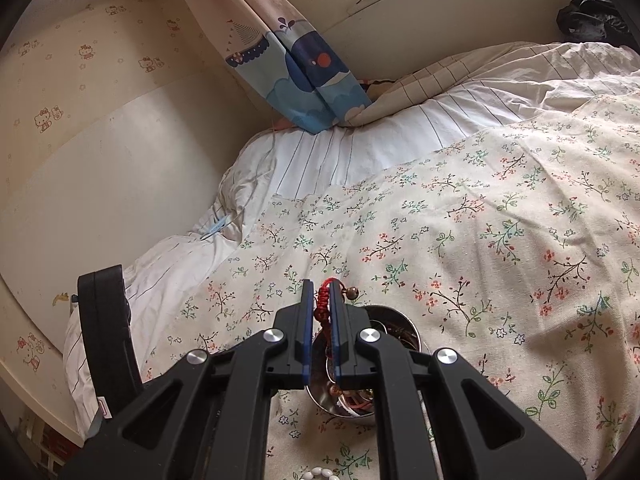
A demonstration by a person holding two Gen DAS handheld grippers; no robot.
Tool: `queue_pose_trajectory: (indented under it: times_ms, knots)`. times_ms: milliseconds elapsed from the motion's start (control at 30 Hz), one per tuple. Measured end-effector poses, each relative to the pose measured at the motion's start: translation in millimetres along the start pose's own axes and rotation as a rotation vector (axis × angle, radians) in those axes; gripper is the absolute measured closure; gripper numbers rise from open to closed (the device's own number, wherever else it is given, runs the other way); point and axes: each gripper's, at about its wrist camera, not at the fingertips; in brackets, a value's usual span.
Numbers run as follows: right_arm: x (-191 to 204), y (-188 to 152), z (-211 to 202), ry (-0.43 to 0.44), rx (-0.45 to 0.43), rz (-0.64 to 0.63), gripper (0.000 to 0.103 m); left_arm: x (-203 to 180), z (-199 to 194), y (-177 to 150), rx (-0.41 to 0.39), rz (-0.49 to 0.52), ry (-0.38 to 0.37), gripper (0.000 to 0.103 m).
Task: Organize jewelry
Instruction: 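Open the left tool over the tin while the right tool opens to drop the red bracelet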
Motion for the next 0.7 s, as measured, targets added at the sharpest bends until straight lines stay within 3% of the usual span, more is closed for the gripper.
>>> queue_pose_trajectory:
  times_ms: [67, 133, 167, 200, 700]
  knots:
    - [1, -1, 5, -0.008, 0.014, -0.004, 0.094, 3, 0, 1, 0.0, -0.01, 0.006, 0.059]
    - [0, -2, 9, -0.018, 0.02, 0.0, 0.086, 5, 0, 1, -0.001, -0.018, 0.009, 0.058]
    - [-1, -1, 9, -0.019, 0.017, 0.006, 0.076, 5, 0, 1, -0.001, -0.019, 0.01, 0.058]
    - [-3, -1, 9, -0.019, 0.015, 0.01, 0.075, 5, 0, 1, 0.001, -0.02, 0.009, 0.057]
    - [-9, 1, 6, -0.033, 0.009, 0.026, 0.07, 1, 1, -1, 0.004, 0.014, 0.032, 0.053]
Point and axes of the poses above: each gripper's, at about its wrist camera, not at the fingertips, and z roughly the way its jaws point, x to its left, y to its top, and after that the axes turned 9 degrees about -y, right-handed
